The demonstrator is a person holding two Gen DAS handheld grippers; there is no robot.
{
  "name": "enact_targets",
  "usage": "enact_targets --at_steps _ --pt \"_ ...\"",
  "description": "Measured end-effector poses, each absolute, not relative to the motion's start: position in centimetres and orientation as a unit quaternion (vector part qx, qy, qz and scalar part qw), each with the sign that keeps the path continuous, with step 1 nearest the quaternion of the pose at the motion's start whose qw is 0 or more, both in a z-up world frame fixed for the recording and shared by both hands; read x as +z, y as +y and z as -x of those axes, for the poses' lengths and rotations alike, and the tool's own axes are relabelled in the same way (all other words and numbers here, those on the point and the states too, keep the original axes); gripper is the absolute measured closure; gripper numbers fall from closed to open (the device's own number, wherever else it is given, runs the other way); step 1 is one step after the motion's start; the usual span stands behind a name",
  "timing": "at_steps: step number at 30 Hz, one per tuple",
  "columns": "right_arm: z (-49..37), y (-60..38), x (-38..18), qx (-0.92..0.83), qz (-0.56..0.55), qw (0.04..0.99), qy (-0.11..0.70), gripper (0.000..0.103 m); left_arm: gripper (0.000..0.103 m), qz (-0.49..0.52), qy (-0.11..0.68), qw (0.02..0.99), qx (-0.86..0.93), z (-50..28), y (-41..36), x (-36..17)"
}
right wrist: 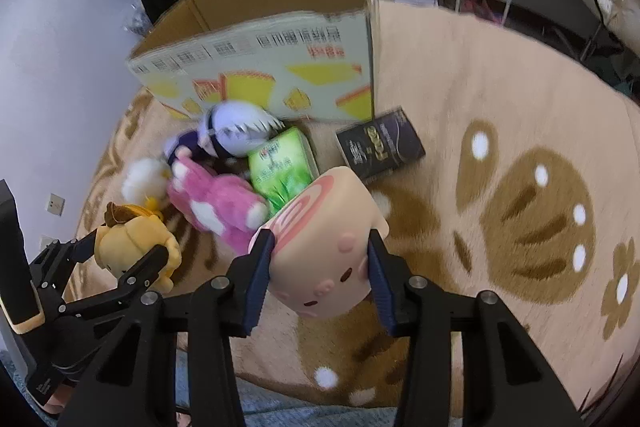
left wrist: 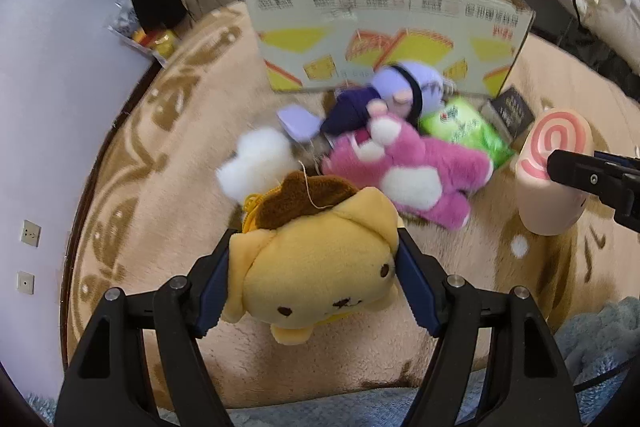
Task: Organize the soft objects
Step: 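Close the left tool on the yellow dog plush while the right tool grips the pink roll-cake plush, then carry the yellow dog plush with the left tool while the right tool carries the roll-cake plush over the box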
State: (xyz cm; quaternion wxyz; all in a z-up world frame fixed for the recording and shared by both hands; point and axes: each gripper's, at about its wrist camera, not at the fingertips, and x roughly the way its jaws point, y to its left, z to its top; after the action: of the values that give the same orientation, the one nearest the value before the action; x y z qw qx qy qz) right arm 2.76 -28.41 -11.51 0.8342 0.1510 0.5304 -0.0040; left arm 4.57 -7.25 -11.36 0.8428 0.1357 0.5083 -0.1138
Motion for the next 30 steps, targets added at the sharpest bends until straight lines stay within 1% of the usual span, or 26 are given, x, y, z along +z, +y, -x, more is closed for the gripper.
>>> enact_targets --at_steps 4,8,14,30 --pt "-2.1 -28.1 -9.6 -0.002 -0.145 0.861 0.488 0.055 0.029 -0.131 0.467 0.869 -0.102 -3.7 -6.5 -9.5" --pt "-1.3 -28.2 -7.8 -0.008 -0.141 0.885 0.443 0.055 0.029 -0.127 0.408 0.9 -0.088 -2.5 -6.0 -7.1" --pt "-0.8 -28.8 -6.0 -0.015 -0.149 0.905 0.398 0.055 0.029 -0.115 0.347 0.927 -0.086 -1.6 -5.1 -4.4" --pt "0.1 -29.3 -1.2 -0.073 -0.097 0.957 0.265 0.055 0.028 -0.107 0.243 0.961 -0.074 -0.6 -4.4 0.3"
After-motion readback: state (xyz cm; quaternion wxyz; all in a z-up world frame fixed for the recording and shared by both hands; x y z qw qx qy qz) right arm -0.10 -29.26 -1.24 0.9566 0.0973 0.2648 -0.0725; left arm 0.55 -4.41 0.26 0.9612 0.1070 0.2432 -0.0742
